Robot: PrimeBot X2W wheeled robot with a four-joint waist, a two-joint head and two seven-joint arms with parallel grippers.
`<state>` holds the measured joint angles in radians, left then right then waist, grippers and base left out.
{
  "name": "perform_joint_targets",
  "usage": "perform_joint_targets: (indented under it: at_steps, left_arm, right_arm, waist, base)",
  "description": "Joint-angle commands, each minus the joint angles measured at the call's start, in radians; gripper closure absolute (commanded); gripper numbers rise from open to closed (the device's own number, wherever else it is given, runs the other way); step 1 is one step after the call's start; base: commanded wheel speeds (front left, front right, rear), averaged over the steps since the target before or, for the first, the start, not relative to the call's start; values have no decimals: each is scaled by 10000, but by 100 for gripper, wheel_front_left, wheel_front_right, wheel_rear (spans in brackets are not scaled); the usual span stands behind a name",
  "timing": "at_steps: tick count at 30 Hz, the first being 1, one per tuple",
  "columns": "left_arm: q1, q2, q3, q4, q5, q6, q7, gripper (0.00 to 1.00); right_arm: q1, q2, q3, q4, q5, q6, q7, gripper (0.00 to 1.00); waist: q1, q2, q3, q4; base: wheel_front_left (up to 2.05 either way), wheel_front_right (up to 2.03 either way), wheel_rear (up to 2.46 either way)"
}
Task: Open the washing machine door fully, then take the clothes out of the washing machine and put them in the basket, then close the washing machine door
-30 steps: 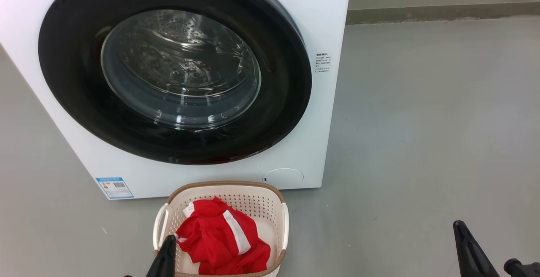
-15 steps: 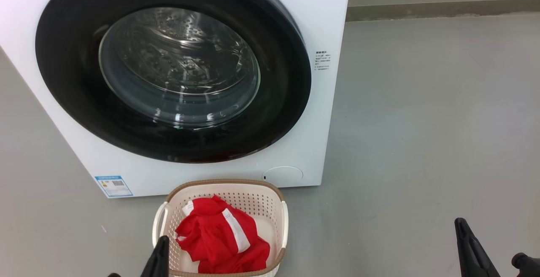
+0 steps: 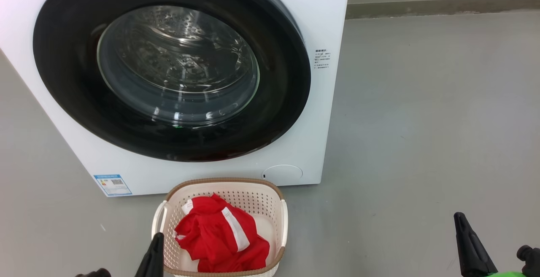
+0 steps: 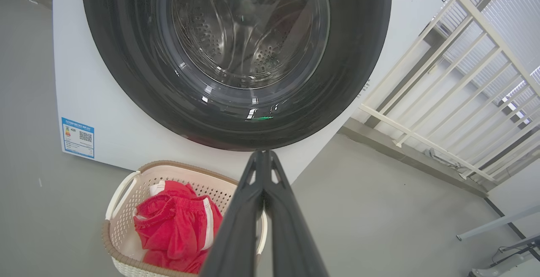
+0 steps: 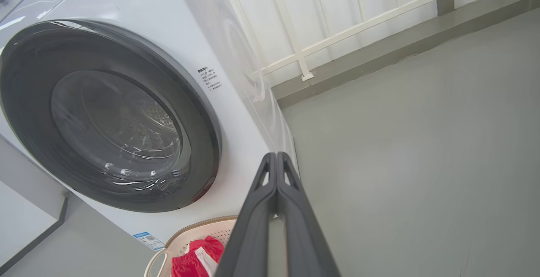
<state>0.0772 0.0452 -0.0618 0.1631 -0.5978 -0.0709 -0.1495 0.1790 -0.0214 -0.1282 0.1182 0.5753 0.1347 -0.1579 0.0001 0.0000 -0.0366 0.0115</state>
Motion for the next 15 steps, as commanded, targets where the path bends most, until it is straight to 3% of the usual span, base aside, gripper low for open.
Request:
perform_joint_targets:
  at_steps: [1, 15]
  left_arm:
    - [-444, 77, 222, -185, -395, -80, 108, 100]
    - [-657, 92, 431, -33, -1900, -159, 472, 100]
  right_arm:
    - [-470, -173, 70, -170, 433, -13, 76, 100]
    - [-832, -220, 123, 47, 1980, -17, 445, 100]
  waist:
    - [-1, 0, 9, -2]
    - [-1, 0, 68, -20]
  base:
    - [0, 0, 0]
    - [0, 0, 0]
